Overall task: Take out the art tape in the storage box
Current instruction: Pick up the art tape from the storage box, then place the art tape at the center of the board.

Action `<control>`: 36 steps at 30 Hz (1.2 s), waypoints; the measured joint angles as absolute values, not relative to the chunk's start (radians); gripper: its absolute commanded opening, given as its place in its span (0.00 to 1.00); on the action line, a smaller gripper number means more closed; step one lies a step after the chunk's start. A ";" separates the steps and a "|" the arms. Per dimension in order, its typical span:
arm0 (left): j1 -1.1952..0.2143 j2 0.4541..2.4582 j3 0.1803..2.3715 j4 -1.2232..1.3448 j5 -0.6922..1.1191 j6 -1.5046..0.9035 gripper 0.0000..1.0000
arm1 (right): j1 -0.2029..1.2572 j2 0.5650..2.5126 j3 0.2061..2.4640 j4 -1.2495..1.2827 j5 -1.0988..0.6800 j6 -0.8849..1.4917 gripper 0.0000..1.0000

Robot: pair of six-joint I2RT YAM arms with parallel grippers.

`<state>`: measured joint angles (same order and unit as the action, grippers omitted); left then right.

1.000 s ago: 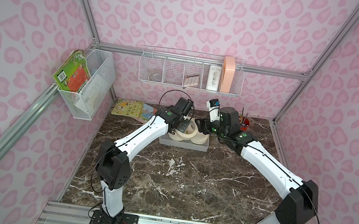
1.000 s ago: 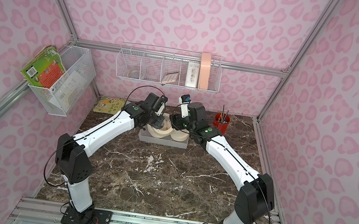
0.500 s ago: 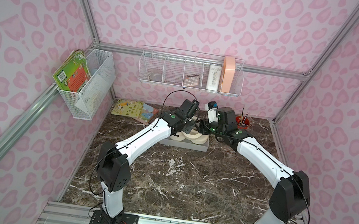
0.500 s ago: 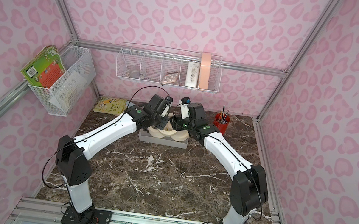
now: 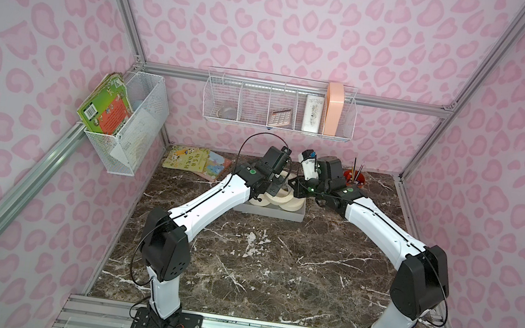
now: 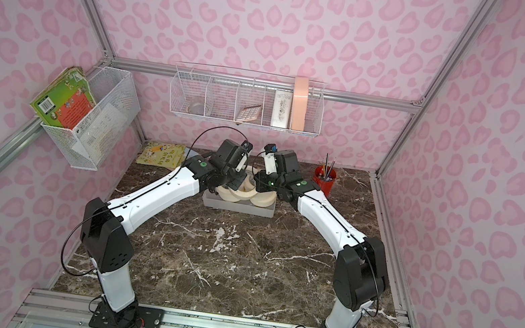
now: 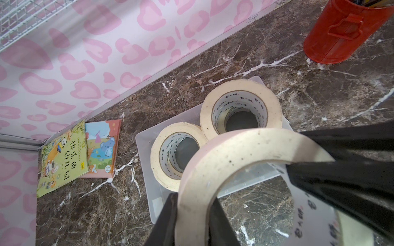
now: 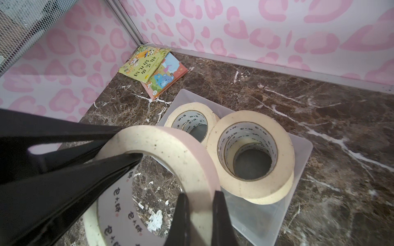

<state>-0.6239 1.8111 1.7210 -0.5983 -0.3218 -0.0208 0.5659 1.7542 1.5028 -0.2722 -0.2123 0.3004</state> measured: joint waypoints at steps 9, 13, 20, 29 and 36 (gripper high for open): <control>-0.624 1.718 1.656 -0.426 -0.257 -0.048 0.79 | 0.487 1.648 1.474 -0.347 -0.164 0.298 0.00; -0.595 1.689 1.655 -0.391 -0.256 -0.046 0.91 | 0.407 1.582 1.417 -0.389 -0.141 0.299 0.00; -0.471 1.739 1.657 -0.383 -0.188 -0.078 0.81 | 0.208 1.518 1.261 -0.478 -0.144 0.289 0.00; -0.354 1.925 1.713 -0.413 -0.051 -0.141 0.70 | 0.090 1.632 1.199 -0.537 -0.137 0.261 0.00; -0.336 2.021 1.769 -0.432 -0.004 -0.158 0.69 | 0.078 1.771 1.187 -0.414 -0.115 0.273 0.00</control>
